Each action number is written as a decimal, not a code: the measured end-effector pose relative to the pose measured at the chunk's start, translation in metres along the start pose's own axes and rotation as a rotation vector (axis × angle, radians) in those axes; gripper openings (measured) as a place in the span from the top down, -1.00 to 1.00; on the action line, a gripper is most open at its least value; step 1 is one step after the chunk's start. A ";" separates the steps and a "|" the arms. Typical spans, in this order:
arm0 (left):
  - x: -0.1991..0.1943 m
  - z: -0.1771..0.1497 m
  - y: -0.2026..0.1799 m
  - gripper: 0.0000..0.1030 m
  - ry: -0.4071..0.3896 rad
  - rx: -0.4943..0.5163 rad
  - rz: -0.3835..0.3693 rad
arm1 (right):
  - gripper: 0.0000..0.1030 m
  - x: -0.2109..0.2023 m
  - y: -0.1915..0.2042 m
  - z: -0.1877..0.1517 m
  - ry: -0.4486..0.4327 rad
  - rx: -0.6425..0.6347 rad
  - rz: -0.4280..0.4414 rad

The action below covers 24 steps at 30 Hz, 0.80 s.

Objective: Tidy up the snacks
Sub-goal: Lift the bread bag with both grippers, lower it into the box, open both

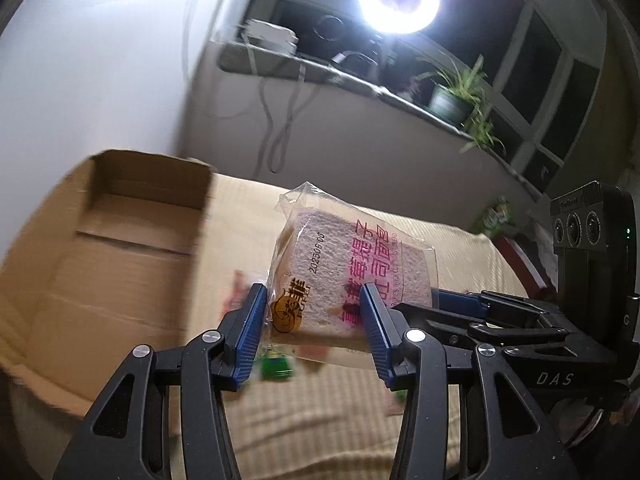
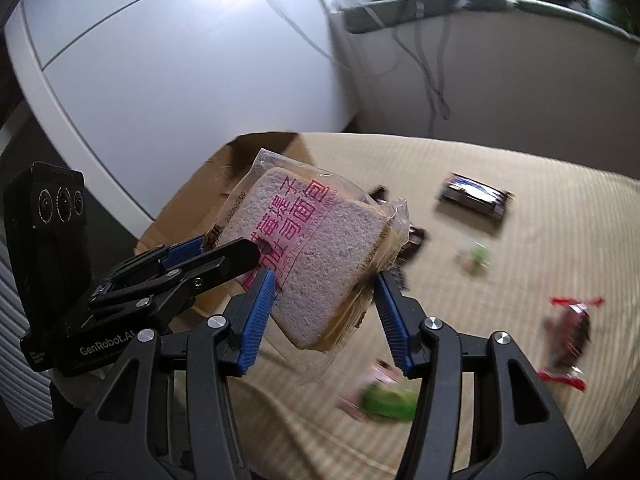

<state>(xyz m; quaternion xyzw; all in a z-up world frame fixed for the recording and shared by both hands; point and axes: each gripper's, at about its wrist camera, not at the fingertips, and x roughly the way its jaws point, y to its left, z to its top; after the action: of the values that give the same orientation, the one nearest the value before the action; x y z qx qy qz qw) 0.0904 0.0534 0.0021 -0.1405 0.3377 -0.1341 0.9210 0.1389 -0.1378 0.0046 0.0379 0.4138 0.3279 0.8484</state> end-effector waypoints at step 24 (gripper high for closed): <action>-0.068 -0.015 0.109 0.13 -0.103 -0.186 0.215 | -0.06 0.105 0.125 0.040 0.092 -0.239 0.161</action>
<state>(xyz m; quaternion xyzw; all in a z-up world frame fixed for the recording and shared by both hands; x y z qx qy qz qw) 0.0474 0.1753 -0.0075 -0.1948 0.3141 0.0045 0.9292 0.1485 0.0297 0.0019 -0.0453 0.4059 0.4431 0.7981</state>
